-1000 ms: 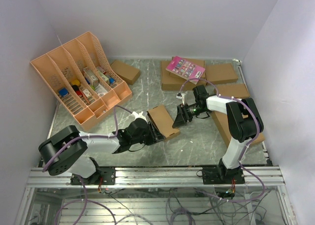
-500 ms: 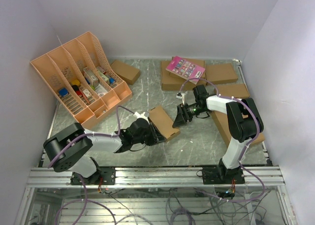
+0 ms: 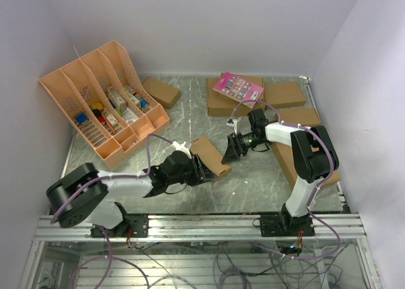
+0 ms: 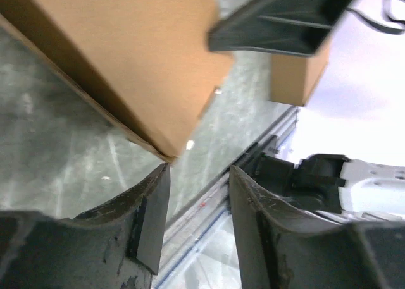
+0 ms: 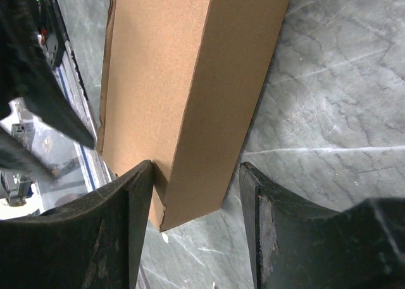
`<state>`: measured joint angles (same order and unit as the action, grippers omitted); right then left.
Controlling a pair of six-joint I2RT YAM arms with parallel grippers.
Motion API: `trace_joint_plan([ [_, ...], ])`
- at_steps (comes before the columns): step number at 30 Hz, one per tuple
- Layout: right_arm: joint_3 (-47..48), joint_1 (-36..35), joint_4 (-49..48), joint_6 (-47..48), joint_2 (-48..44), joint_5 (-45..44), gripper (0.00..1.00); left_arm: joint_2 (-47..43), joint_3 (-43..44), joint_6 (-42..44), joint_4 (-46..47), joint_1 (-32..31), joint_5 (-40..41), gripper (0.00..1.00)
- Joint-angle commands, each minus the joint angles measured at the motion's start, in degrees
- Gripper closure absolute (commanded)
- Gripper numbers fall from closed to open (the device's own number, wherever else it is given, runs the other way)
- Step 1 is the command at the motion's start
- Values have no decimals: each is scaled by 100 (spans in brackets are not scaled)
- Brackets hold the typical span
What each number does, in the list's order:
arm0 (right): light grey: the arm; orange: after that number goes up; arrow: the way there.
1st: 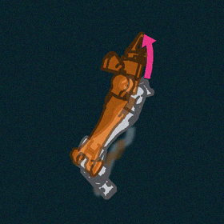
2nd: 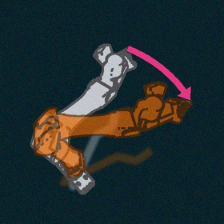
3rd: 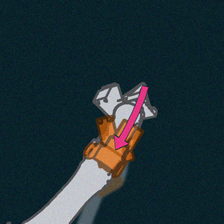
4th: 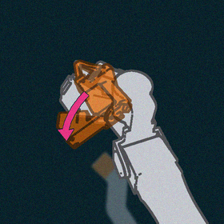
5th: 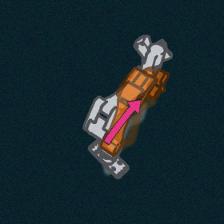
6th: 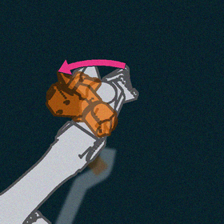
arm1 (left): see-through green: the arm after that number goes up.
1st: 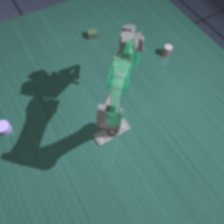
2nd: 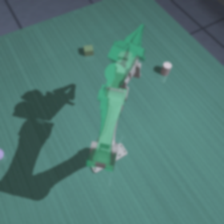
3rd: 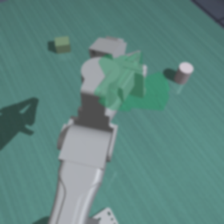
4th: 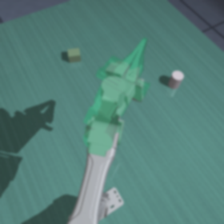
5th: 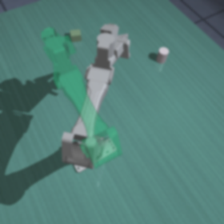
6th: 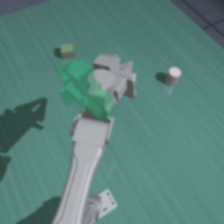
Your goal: Fold the paper box
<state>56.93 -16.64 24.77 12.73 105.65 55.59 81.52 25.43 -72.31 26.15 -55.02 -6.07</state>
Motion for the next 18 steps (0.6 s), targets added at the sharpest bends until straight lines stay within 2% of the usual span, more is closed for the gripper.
trace_joint_plan([
  [1,-52,-119,18,335,228,-822,46,-1045,15,740,-623,-16,38,42],
  [3,-49,-116,25,335,219,-818,46,-1559,47,1157,-1339,129,195,33],
  [5,-49,-116,31,339,214,-800,46,-1994,19,1503,-1836,527,154,29],
  [9,-32,-113,36,342,219,-779,46,-2377,-180,1983,-1929,1782,-396,26],
  [14,-37,-113,30,342,245,-787,46,-1391,87,2339,-1174,2610,-768,22],
  [18,-44,-118,34,356,261,-826,46,-373,369,2349,-483,2771,-1055,20],
])
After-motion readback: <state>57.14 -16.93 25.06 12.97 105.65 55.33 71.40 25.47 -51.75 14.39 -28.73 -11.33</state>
